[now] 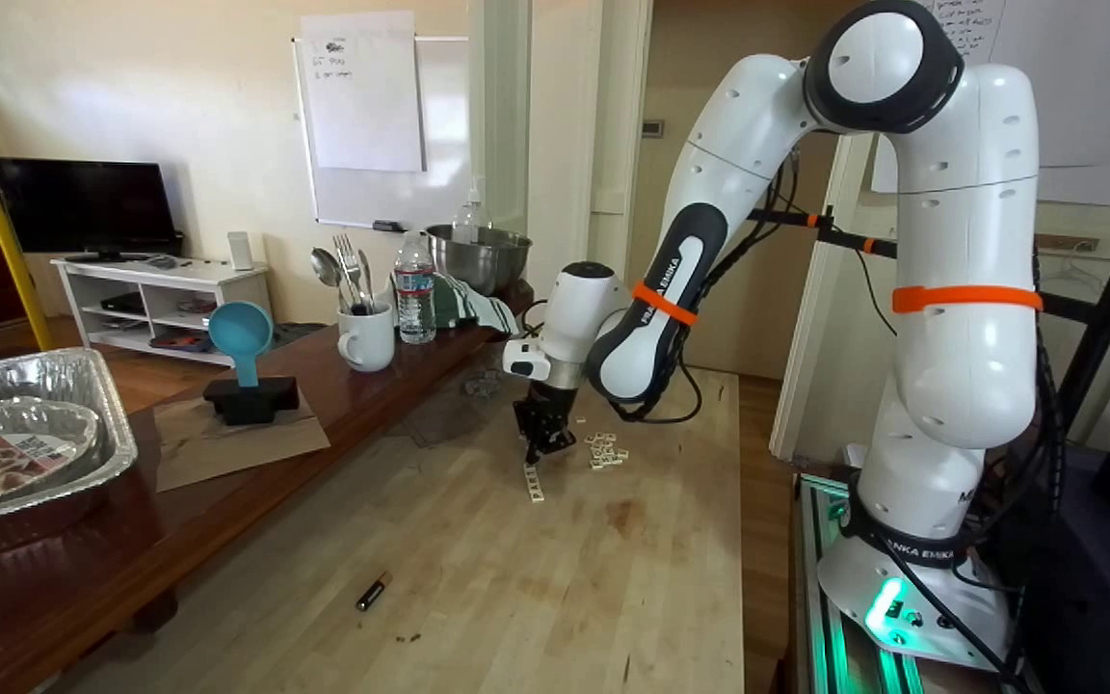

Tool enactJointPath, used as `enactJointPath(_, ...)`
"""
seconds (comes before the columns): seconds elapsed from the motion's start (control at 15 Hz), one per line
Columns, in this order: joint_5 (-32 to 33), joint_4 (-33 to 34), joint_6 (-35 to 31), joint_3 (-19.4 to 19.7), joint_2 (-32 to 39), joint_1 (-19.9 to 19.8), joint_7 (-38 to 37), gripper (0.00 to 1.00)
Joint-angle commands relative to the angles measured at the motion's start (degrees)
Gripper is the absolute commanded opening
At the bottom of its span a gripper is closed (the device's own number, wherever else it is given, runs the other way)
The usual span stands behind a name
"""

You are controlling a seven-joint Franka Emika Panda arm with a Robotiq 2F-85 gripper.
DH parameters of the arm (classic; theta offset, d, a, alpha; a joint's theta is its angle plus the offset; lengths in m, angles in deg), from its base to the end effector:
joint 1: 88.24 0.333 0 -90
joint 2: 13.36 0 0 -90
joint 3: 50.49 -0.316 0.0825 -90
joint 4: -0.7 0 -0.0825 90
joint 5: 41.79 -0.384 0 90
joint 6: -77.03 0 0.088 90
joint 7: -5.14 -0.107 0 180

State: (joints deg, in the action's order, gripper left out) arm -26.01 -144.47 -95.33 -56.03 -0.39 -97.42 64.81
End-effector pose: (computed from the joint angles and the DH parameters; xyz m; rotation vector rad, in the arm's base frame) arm 0.4805 -0.0093 0.2146 2.4048 1.7189 0.2775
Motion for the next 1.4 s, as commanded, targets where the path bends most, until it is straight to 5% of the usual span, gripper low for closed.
enactJointPath(0.0,-0.98,-1.81,-0.96,0.39,-1.76,0.41,-0.59,0.0)
enactJointPath(0.53,-10.45,-2.44,1.94,-5.32,-3.99,-1.95,-0.29,0.0)
enactJointPath(0.6,-11.4,-2.32,3.22,-5.42,-4.49,-1.54,-1.68,0.26)
enactJointPath(0.67,-12.24,-2.16,4.68,-4.42,-5.02,0.02,-3.64,0.27)
enactJointPath(1.33,-14.33,0.04,17.65,-1.51,-7.84,5.57,-19.06,0.99)
